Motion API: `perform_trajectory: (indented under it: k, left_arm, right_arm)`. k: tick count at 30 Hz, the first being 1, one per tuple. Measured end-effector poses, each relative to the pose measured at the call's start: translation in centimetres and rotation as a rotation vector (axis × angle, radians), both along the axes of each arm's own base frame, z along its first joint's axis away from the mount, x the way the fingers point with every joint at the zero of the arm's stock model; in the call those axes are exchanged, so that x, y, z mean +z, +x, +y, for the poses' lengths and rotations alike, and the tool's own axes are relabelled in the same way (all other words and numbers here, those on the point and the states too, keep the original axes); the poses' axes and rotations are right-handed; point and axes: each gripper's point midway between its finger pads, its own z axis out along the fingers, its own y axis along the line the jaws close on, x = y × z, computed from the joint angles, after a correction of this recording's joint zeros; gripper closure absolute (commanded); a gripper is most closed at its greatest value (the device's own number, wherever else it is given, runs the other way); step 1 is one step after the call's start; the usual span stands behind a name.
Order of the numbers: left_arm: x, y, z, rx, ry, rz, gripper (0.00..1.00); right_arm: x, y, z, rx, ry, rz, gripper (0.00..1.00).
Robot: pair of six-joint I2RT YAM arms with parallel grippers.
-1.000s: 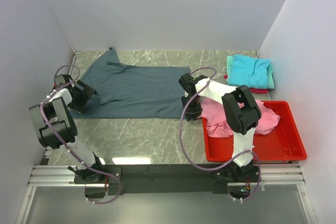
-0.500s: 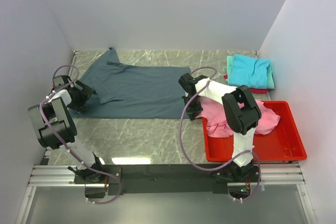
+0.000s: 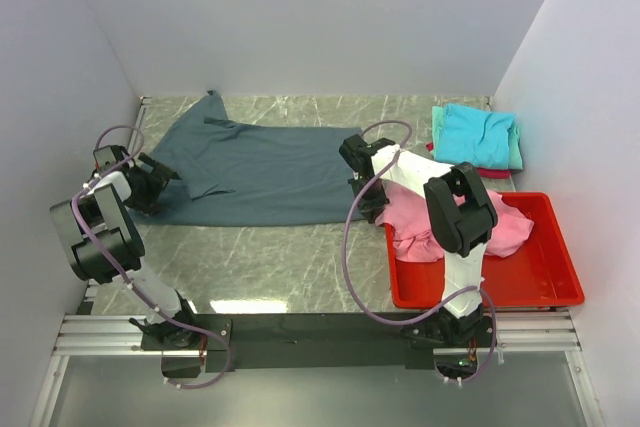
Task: Fold and stack the t-shirts
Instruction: Fold the tshirt
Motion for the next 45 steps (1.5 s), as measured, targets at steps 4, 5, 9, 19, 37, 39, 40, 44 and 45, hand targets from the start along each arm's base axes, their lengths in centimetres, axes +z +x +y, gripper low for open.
perform_trajectory:
  k: [4,5,9,19,37,39,40,44,45]
  left_arm:
    - [0.2,0.1,0.3,0.001,0.009,0.001,0.01]
    - [0.3,0.0,0.5,0.006,0.011,0.003,0.01]
    - [0.6,-0.2,0.8,0.012,0.028,0.03,0.01]
    - [5.0,1.7,-2.7,-0.083,0.128,-0.027,0.01]
    - [2.1,0.4,-5.6,-0.124,0.155,0.076,0.25]
    - [1.4,0.3,-5.7,-0.127,0.161,0.1,0.26]
    - [0.9,0.2,-5.7,-0.127,0.166,0.117,0.26]
    - [-0.6,-0.2,-5.5,-0.123,0.173,0.166,0.31]
    - [-0.8,-0.2,-5.5,-0.122,0.174,0.174,0.34]
  right_arm:
    - [0.4,-0.3,0.2,0.01,0.009,0.019,0.63]
    - [0.6,-0.3,0.2,0.012,0.009,0.019,0.62]
    - [2.2,0.4,0.4,0.013,0.01,0.01,0.6]
    - [7.8,6.0,2.5,-0.023,0.146,-0.155,0.6]
    - [6.7,5.4,3.4,-0.023,0.22,-0.109,0.59]
    - [6.7,5.4,3.5,-0.022,0.224,-0.109,0.6]
    - [6.8,5.5,3.5,-0.022,0.225,-0.111,0.6]
    - [6.8,5.5,3.6,-0.022,0.227,-0.113,0.6]
    - [6.8,5.6,3.6,-0.022,0.227,-0.114,0.6]
